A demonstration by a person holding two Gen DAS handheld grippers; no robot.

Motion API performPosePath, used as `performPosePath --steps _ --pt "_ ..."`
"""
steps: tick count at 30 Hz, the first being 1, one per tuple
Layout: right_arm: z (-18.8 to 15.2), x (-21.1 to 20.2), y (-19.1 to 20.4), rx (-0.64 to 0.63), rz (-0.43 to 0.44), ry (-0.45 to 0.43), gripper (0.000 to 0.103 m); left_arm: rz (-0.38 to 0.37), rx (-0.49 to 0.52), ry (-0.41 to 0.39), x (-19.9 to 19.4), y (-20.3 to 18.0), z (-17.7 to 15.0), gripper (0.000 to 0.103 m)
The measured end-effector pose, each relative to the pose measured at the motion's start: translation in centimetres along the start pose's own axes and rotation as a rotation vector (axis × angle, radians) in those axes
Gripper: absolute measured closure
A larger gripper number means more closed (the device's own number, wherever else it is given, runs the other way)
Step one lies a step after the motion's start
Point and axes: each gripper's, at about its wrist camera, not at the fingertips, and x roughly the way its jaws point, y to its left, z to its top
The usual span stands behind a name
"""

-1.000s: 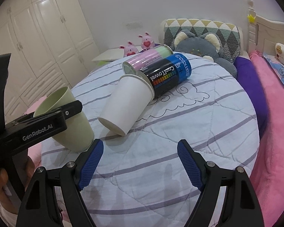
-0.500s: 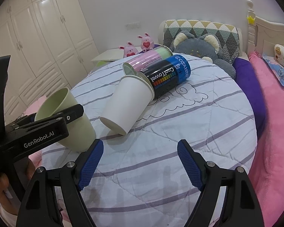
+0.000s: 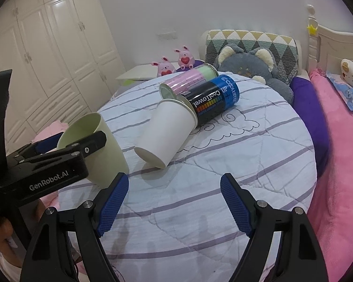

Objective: Flip cup upright
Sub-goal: 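Lower the upright green cup onto the table and open the left gripper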

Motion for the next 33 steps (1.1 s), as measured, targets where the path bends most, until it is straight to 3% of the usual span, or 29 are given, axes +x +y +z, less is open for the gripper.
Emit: performPosePath --steps 10,15,33 --pt "0.2 -1.5 1.0 -0.021 -0.017 -0.035 0.021 -0.006 0.012 -0.045 -2.5 0.3 -0.3 0.008" --pt "0.4 -2.9 1.5 -0.048 -0.037 -0.064 0.021 0.010 0.022 -0.115 -5.1 0.4 -0.6 0.003" --pt "0.4 -8.1 2.6 -0.161 -0.110 -0.236 0.020 0.016 0.063 -0.247 -11.5 -0.5 -2.4 0.000"
